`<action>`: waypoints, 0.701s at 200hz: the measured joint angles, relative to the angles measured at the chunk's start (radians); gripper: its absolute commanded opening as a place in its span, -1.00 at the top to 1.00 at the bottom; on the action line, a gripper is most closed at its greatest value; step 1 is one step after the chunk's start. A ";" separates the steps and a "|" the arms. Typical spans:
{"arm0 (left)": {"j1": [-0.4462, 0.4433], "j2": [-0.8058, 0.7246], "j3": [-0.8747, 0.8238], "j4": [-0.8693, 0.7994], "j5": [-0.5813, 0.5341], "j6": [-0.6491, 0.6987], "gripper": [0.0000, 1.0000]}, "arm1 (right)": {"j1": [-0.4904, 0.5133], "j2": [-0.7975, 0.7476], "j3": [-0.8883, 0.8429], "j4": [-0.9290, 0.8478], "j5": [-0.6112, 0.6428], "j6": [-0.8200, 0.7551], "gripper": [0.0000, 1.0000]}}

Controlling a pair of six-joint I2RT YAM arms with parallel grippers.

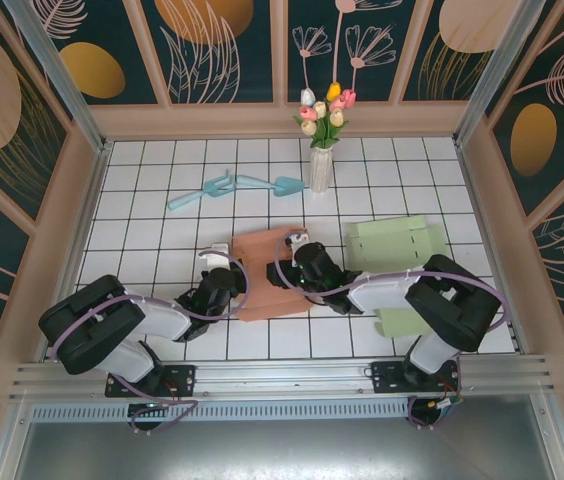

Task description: Fold the paper box

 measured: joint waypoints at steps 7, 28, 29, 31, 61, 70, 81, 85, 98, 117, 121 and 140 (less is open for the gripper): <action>0.000 0.000 0.000 -0.001 -0.005 -0.001 1.00 | 0.010 -0.005 0.003 -0.011 0.010 -0.008 0.04; 0.000 -0.001 0.000 -0.008 -0.023 -0.003 1.00 | 0.036 -0.052 0.005 -0.097 0.048 -0.037 0.04; 0.000 -0.001 0.000 -0.009 -0.023 -0.003 1.00 | 0.038 -0.056 0.006 -0.105 0.054 -0.039 0.04; 0.000 -0.001 0.000 -0.009 -0.024 -0.003 1.00 | 0.041 -0.066 0.006 -0.118 0.060 -0.043 0.03; 0.000 -0.042 -0.009 -0.027 -0.045 0.010 1.00 | 0.077 -0.234 0.035 -0.319 0.150 -0.105 0.01; 0.000 -0.062 -0.018 -0.026 -0.046 0.018 1.00 | 0.079 -0.299 0.048 -0.375 0.175 -0.130 0.00; 0.000 -0.082 -0.028 -0.026 -0.047 0.026 1.00 | 0.080 -0.382 0.060 -0.433 0.208 -0.168 -0.01; 0.000 -0.087 -0.032 -0.025 -0.047 0.031 1.00 | 0.080 -0.408 0.063 -0.449 0.219 -0.183 -0.02; 0.000 -0.105 -0.047 -0.022 -0.045 0.043 1.00 | 0.076 -0.505 0.067 -0.499 0.256 -0.253 -0.02; 0.000 -0.129 -0.071 -0.012 -0.037 0.062 1.00 | 0.048 -0.617 0.067 -0.539 0.286 -0.382 0.00; 0.000 -0.134 -0.077 -0.008 -0.036 0.065 1.00 | 0.035 -0.637 0.067 -0.543 0.293 -0.416 0.03; 0.000 -0.161 -0.103 0.018 -0.018 0.089 1.00 | -0.042 -0.692 0.067 -0.547 0.278 -0.540 0.08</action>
